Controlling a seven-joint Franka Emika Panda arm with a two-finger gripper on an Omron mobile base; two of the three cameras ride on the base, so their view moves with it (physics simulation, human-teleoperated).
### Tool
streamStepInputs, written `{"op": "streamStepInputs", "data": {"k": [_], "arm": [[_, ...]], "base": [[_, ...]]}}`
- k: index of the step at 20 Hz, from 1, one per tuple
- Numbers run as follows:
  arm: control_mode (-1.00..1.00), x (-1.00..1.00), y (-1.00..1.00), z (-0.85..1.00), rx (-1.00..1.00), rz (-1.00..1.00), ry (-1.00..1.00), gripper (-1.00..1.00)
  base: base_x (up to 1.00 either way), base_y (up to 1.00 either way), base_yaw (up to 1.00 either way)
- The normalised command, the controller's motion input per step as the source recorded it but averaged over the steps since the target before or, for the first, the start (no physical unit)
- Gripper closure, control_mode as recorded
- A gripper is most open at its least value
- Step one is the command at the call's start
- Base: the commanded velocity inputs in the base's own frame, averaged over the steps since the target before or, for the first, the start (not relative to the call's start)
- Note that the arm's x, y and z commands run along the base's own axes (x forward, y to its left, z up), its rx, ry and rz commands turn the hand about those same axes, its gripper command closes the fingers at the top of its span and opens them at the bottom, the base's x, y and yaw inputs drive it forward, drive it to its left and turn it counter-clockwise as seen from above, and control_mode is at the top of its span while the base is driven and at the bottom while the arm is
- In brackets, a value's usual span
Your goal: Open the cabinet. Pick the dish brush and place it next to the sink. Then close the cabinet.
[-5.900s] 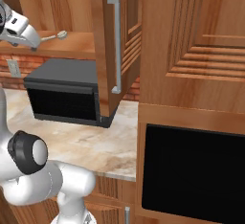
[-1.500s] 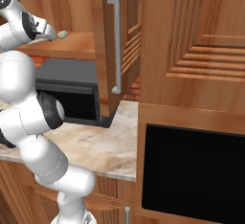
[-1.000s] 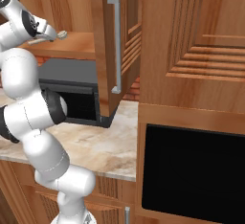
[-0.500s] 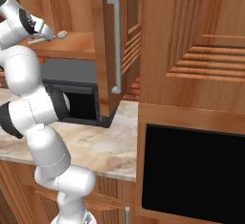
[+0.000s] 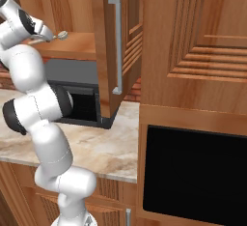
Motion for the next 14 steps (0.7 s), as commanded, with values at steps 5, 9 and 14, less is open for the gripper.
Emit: {"op": "streamStepInputs", "data": {"k": [5,9,14], "arm": [[-1.0,0.19,0.03,-0.2,0.0,0.0,0.0,-1.0],[-1.0,0.27,0.0,-0.21,0.0,0.0,0.0,-1.0],[-1.0,0.25,0.0,-0.11,-0.01,0.0,0.0,-1.0]], "base": [[0.0,0.0,0.0],[0.0,0.0,0.0],[0.0,0.0,0.0]]}}
